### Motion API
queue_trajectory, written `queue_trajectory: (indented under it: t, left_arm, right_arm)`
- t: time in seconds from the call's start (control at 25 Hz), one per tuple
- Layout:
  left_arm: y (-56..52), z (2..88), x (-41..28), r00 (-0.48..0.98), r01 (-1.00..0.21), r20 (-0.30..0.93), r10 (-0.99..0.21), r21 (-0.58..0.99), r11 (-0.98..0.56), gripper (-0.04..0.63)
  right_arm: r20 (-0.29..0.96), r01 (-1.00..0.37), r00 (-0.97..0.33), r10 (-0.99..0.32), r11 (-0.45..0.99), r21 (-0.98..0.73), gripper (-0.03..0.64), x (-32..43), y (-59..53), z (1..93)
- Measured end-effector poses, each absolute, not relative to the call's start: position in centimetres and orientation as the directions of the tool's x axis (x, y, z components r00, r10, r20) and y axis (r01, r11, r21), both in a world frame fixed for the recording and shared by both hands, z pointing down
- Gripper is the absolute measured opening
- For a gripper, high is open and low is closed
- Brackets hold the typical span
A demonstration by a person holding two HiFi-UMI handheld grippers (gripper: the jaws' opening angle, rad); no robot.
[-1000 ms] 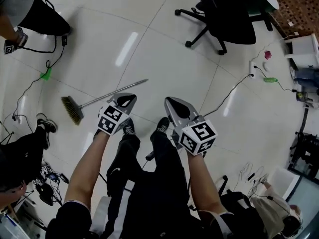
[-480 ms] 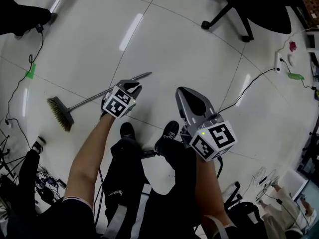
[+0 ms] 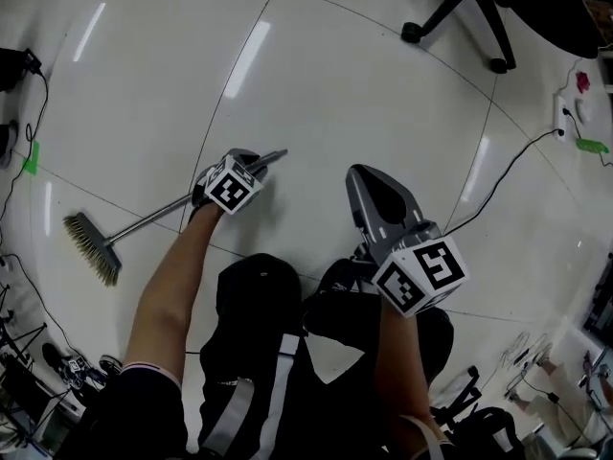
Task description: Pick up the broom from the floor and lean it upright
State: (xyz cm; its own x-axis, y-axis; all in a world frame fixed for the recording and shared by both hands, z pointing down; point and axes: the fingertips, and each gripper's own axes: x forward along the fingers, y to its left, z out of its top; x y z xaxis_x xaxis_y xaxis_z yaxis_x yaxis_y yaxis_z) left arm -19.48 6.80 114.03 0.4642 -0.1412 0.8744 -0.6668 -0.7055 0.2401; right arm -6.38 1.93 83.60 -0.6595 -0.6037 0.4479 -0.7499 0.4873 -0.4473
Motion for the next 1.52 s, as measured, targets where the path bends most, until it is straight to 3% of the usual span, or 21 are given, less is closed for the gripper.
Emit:
queue_trajectory:
  t: [0.16,0.32,0.72,1.08,1.52]
  left_arm:
    - [7.0,118.1,-20.0,0.446,-0.668,0.888,-0.113,0.246,-0.702,0.155]
    - [7.7,120.4,-19.8,0.426,-0.638,0.901,-0.076,0.241,-0.731,0.156]
    - [7.1,120.7,-20.1,0.355,-0.588,0.933,-0.056,0.176,-0.789,0.092]
    - [0.5,108.6,-19.4,0.457,-0.644,0.864,-0.21,0.159,-0.748,0.092]
    - [-3.8,86.8,-15.2,0.531,-0.659,0.773,-0.346,0.12,-0.743,0.091]
  right_arm:
    - [0.449,-0.757,-0.652,-0.612,0.485,-0.438,0.003,-6.4,1.5,86.3]
    - [0.447,-0.774,-0.63,-0.635,0.467,-0.427,0.003,-5.3,1.1,87.6]
    - [0.389,-0.77,-0.628,-0.674,0.464,-0.438,0.003,-5.7,-1.0,86.8]
    - [0.362,-0.769,-0.623,-0.693,0.458,-0.447,0.003,-4.6,-1.9,80.3]
    - [0.414,-0.803,-0.579,-0.702,0.402,-0.44,0.003,1.0,-0.3,65.9]
